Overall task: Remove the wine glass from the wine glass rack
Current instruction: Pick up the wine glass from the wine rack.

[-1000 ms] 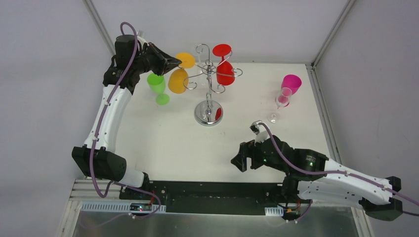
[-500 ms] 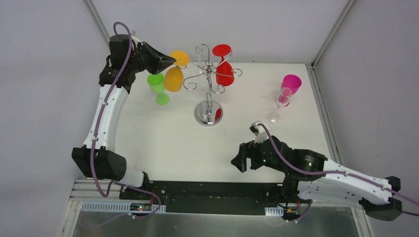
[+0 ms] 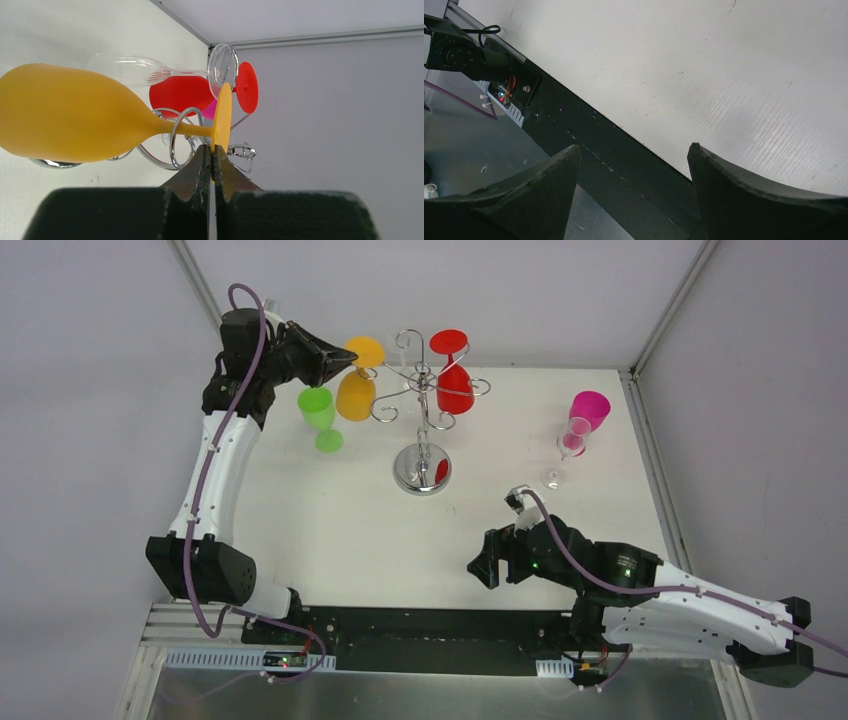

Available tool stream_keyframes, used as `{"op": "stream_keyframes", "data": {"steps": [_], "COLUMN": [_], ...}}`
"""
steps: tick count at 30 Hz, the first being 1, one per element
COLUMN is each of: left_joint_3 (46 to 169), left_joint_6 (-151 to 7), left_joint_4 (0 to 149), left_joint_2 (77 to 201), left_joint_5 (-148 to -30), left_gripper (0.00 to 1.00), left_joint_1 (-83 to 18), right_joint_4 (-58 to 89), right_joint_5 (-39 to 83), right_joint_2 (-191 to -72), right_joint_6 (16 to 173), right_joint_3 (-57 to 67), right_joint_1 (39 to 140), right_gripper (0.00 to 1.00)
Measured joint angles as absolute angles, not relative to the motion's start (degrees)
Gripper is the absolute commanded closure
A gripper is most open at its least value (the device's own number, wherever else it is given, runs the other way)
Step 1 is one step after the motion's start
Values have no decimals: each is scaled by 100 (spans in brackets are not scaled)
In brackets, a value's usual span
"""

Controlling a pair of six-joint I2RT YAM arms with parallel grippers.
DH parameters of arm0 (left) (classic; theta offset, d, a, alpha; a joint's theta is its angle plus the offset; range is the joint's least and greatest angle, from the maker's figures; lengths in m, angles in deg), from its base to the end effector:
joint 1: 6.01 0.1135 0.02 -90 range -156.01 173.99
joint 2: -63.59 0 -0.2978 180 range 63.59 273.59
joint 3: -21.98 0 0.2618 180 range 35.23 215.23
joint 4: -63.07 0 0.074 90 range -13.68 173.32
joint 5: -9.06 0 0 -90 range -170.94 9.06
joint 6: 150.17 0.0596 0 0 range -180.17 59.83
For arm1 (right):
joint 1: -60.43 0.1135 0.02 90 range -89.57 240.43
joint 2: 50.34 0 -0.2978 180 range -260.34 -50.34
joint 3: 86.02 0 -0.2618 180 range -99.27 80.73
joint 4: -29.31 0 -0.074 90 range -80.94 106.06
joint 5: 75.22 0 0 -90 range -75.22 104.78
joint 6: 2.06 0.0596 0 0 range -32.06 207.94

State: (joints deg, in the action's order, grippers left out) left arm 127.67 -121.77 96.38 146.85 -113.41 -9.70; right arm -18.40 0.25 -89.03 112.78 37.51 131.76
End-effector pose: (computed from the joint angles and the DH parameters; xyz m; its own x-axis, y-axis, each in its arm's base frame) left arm 0.3463 -0.0544 0.4857 -0.6001 -0.7050 -0.3779 0.1104 0.3950 -0.9120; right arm 0.0625 0.1382 0.3139 -0.5010 -0.2122 -0.8390 -0.7020 0.6667 0.2505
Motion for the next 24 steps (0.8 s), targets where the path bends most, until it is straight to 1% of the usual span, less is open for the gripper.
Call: {"op": "stream_keyframes", "data": {"steps": [11,24], "left_joint_3": [12743,12721], "left_joint_6": [-12615,-12757], "left_joint_4": [9187,9045], "left_joint_2": [14971,15026], "left_joint_5": [-11550,-11550], "left_gripper": [100,100], "left_joint_1": [-992,-1241], "right_joint_4": [-1840,-1838], "right_joint_5": [23,23], "right_joint_2": [-8903,-8903], "right_joint_6": [11274,11258], "right_joint_3": [3751,3751], "right_joint_1": [13176,13176], "right_gripper": [18,18]}}
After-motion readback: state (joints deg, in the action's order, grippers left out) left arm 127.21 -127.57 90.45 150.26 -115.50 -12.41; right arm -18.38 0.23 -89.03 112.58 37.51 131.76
